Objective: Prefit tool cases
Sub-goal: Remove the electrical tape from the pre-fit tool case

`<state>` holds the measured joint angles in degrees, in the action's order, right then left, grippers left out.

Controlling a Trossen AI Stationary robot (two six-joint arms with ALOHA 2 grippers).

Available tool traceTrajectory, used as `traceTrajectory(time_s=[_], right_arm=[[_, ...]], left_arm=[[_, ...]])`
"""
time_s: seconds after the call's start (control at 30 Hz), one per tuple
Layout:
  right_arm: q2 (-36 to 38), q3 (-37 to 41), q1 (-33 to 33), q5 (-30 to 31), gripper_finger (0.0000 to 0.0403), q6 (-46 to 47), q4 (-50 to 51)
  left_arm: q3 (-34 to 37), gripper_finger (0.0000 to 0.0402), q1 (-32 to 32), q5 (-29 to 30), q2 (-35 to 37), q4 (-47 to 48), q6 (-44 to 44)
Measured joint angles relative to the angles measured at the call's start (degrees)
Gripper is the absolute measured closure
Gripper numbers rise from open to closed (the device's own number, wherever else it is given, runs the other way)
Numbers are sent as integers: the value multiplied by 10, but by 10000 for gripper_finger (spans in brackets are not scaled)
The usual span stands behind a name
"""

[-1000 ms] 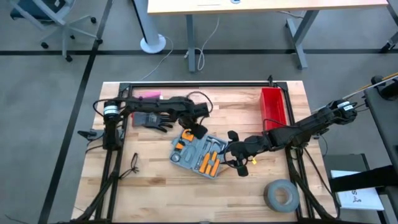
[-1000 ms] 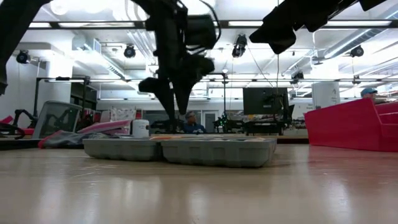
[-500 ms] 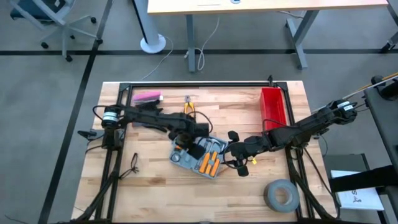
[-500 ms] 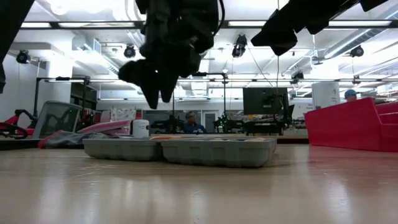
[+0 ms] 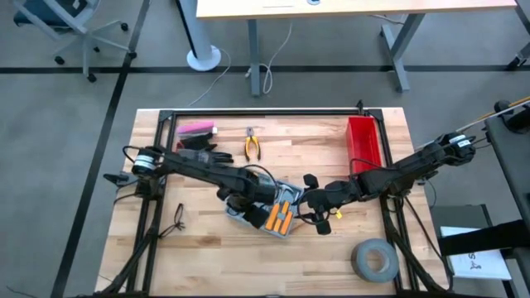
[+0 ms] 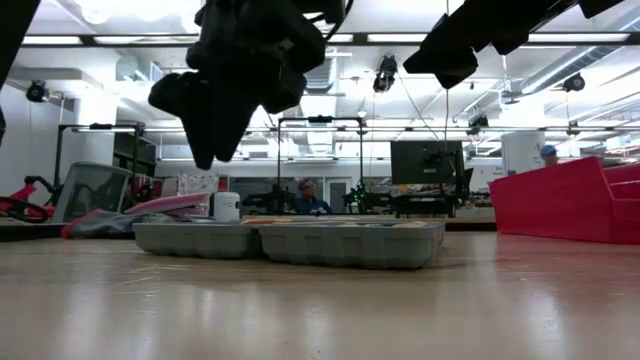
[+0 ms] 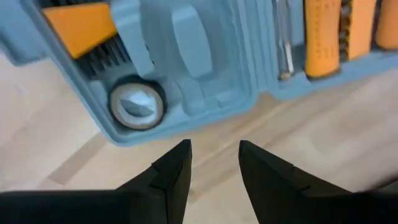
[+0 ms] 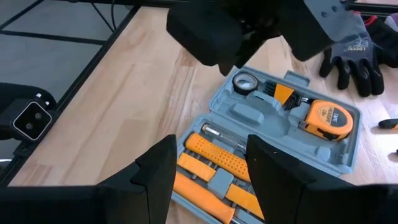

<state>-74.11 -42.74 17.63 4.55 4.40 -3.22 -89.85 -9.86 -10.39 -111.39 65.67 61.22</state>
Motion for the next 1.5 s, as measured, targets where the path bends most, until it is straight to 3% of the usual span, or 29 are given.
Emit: traceTrajectory(time_s=[0.17, 0.87, 1.5], right_arm=[[0, 0, 1, 0, 231, 0, 0], [2, 0, 4, -1, 231, 3, 0], [5, 0, 11, -1, 231, 0, -5]], left_arm=[[12, 262, -23, 47, 0, -1, 31], [109, 262, -16, 55, 0, -82, 67], [105, 236, -15, 64, -1, -96, 94]])
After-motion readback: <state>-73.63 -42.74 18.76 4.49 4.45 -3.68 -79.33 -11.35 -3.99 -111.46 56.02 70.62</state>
